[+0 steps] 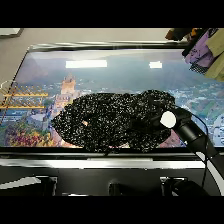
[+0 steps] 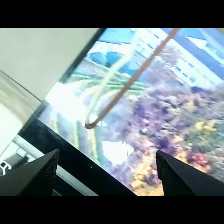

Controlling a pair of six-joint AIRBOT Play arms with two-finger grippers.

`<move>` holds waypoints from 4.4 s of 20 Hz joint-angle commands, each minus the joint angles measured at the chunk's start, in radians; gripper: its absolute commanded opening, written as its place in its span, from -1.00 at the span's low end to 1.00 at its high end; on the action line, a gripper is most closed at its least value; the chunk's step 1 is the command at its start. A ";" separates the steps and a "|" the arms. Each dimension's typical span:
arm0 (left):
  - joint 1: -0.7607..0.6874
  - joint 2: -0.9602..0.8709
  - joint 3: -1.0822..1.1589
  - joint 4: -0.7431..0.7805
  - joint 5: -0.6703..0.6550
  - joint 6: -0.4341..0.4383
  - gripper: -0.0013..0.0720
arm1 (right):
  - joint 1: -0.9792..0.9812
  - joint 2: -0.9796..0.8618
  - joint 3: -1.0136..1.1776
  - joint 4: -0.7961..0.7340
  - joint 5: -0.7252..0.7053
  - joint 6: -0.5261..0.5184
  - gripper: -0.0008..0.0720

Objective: Fold the clothes and pants, and hang the long-sleeved shirts on hangers.

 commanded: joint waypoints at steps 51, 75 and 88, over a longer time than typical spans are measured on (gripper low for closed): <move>-0.331 -0.153 0.148 0.046 0.274 0.093 -0.90 | 0.000 0.003 0.000 -0.065 -0.010 -0.006 -0.87; -1.376 0.929 -0.635 -0.179 -0.267 0.065 -0.89 | -0.001 -0.050 0.085 -0.334 0.167 0.335 -0.87; -1.459 0.950 -0.642 -0.189 -0.372 0.135 -0.90 | -0.144 -0.142 0.181 -0.368 0.216 0.290 -0.87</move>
